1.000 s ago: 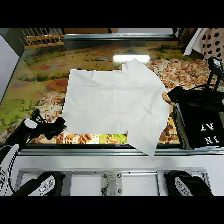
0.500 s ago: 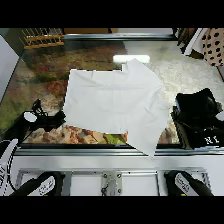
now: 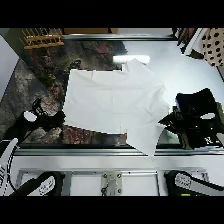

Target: Fold the clothes and pants, and hang the long-sleeved shirts on hangers.

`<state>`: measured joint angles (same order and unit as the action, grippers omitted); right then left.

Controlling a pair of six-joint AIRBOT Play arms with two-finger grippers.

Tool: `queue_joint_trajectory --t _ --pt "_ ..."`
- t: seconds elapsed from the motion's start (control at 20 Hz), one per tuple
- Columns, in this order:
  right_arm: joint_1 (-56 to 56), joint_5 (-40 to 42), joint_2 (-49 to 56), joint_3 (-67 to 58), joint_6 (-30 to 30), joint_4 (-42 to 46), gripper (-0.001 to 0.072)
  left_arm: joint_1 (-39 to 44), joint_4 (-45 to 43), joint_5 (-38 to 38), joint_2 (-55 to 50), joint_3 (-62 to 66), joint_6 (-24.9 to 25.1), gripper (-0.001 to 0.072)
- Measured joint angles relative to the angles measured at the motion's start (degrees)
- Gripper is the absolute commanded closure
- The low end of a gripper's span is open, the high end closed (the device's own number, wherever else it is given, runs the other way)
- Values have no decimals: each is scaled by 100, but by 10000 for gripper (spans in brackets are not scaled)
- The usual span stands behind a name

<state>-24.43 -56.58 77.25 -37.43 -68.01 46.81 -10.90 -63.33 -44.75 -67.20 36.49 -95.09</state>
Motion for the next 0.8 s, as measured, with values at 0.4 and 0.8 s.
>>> queue_joint_trajectory --t 0.4,0.8 --pt "348 278 -44 -201 380 -37 701 -17 -9 81 26 142 0 698" --pt "378 -308 -1943 -3012 437 -149 701 -496 39 -22 1694 2590 7 698"
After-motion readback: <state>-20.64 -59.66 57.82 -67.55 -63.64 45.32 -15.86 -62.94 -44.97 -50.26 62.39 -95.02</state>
